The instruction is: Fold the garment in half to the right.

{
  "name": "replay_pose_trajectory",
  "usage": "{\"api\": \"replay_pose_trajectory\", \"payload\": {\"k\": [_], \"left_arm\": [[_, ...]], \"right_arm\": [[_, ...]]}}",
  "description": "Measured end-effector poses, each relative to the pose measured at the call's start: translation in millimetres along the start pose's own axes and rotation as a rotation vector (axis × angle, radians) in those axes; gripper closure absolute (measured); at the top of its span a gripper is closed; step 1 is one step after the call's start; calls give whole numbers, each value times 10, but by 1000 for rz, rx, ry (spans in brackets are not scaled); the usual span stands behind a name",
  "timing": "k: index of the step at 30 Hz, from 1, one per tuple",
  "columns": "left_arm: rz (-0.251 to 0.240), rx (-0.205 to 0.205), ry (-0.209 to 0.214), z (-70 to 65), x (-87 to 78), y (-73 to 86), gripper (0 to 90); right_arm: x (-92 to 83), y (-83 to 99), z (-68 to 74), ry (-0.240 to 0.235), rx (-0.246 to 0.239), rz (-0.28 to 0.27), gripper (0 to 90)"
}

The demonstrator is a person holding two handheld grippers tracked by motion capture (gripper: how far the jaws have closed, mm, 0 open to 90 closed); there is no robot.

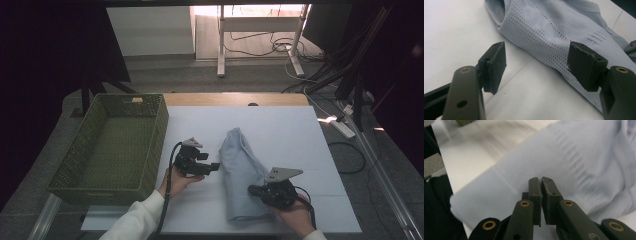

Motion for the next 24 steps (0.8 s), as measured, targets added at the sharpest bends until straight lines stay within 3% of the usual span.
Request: {"api": "replay_pose_trajectory", "payload": {"k": [8,15,24], "left_arm": [[-1,12,7,-39,4,-14,323],[1,11,13,-47,13,-7,322],[-6,1,11,-19,-4,6,322]], "right_arm": [[104,-339,-106,30,-17,-50,851],[510,-667,-335,32,29,-30,879],[1013,-997,-465,53,62,8,894]]}}
Point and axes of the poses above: each handheld gripper's, and its own axes: x roughly forward along the jaws, y roughly out of its underside, z roughly to its left, the point moved 1 cm from there along x, roughly forward along the jaws, and after that the axes turned 15 degrees about y, right-handed, at the moved point
